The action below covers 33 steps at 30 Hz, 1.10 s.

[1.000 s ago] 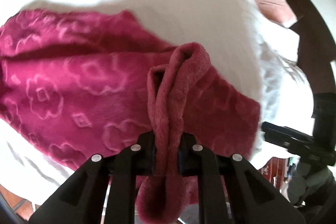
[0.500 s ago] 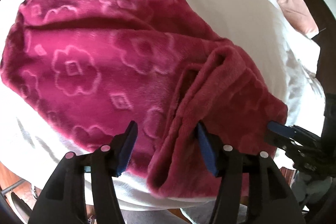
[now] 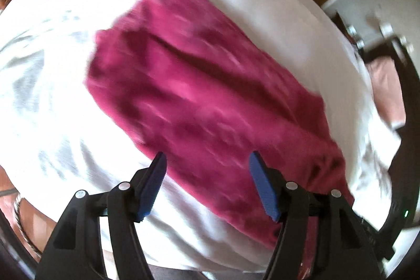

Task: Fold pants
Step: 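Grasp the folded pants edge with the left gripper and lift it, then lift the ribbed waistband with the left gripper and fold it over the bundle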

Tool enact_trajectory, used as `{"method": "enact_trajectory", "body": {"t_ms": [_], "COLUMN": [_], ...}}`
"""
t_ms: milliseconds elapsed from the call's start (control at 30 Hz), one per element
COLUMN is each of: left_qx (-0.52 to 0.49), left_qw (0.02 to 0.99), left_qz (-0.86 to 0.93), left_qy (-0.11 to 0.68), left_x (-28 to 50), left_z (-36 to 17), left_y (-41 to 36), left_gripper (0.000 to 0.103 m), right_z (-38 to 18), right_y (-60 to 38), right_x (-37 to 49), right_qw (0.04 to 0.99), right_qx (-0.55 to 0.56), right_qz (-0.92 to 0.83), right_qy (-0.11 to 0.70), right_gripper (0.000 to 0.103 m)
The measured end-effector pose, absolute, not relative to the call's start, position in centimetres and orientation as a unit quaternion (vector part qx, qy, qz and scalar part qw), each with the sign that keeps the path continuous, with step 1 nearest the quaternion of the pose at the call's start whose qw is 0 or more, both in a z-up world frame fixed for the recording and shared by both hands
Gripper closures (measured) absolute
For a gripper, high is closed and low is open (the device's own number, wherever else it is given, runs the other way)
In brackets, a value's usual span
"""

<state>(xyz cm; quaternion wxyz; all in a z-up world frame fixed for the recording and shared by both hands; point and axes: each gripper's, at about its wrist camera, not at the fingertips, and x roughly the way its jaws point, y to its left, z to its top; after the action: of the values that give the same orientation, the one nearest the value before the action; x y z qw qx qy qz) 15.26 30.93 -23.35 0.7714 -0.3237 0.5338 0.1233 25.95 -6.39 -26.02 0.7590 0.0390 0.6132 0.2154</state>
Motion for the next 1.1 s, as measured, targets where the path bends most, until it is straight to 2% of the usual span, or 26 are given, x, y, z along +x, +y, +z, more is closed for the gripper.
{"method": "enact_trajectory", "body": {"t_ms": [167, 267, 400, 800, 967, 1067, 1100], "left_qx": [-0.364, -0.370, -0.369, -0.406, -0.415, -0.432, -0.433], "left_qw": [0.761, 0.760, 0.760, 0.744, 0.734, 0.730, 0.731], "left_qz": [0.167, 0.176, 0.162, 0.079, 0.055, 0.043, 0.039], "left_qy": [0.510, 0.505, 0.509, 0.525, 0.535, 0.528, 0.526], "left_x": [14.1, 14.4, 15.7, 21.0, 22.6, 23.0, 23.0], "left_z": [-24.0, -24.8, -26.1, -30.9, -33.0, -33.6, -33.6], "left_y": [38.4, 41.7, 45.0, 48.2, 48.0, 47.9, 47.8], "left_gripper": [0.038, 0.031, 0.030, 0.026, 0.021, 0.022, 0.027], "right_z": [-25.3, -25.2, -25.4, -25.5, -25.4, -25.6, -25.6], "right_y": [-3.1, -0.8, 1.9, 4.8, 4.5, 4.4, 4.4], "right_x": [25.1, 24.6, 23.7, 22.1, 21.4, 21.0, 20.9], "right_qw": [0.766, 0.765, 0.763, 0.762, 0.759, 0.756, 0.754], "right_qx": [0.032, 0.030, 0.026, 0.021, 0.020, 0.021, 0.021], "right_qz": [0.205, 0.201, 0.194, 0.149, 0.128, 0.118, 0.116], "right_qy": [0.609, 0.611, 0.616, 0.630, 0.638, 0.644, 0.646], "right_gripper": [0.056, 0.056, 0.056, 0.056, 0.056, 0.056, 0.056]}}
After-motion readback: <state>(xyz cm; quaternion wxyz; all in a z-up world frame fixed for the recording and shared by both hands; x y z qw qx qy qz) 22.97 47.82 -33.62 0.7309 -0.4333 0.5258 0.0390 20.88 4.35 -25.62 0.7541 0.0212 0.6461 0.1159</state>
